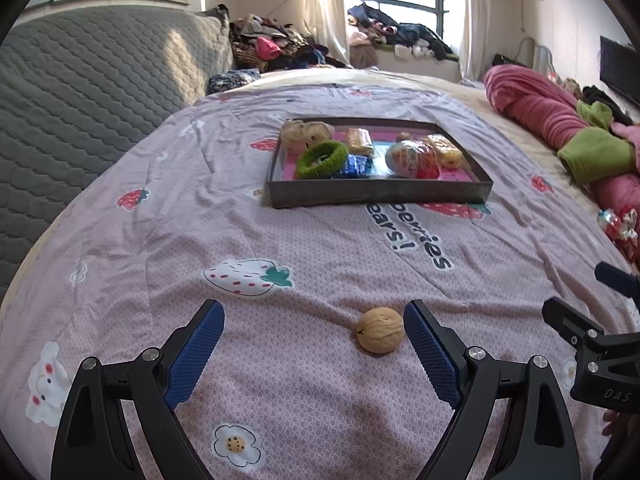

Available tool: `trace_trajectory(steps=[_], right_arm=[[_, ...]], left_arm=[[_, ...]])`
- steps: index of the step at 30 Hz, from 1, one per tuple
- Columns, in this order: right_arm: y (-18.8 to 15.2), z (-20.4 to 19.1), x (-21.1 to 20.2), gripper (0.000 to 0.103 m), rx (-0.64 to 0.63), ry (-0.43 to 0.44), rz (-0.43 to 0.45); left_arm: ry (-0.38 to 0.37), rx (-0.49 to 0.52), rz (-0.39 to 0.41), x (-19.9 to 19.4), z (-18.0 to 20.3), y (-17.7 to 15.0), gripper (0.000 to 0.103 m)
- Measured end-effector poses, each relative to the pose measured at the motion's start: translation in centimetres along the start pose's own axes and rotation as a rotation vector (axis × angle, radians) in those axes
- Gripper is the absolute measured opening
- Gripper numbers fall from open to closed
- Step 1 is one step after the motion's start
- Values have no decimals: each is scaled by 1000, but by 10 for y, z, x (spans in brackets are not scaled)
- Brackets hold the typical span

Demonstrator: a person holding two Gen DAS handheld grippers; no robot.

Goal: Organize objects

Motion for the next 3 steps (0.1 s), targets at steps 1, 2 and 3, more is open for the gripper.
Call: trace_trajectory(steps=[1,2,3], right_arm=[[-1,1,1,102,2,-1,-1],[-2,2,1,102,7,-3,-3],[-2,3,2,102,10,-2,-6]], left_arm=[[-4,-13,1,0,-2,0,92],[-8,-19,1,0,-3,0,92],[-6,-23,1,1,-4,1,92]])
Point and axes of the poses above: each gripper's, at about its wrist camera, not at the fingertips, and x roughly the way its jaws point, z to its right, y to its top, the point moved 2 cm from there along x, roughly the way its jaws point, and after that the axes turned 2 degrees about x, right-handed, at the moved point
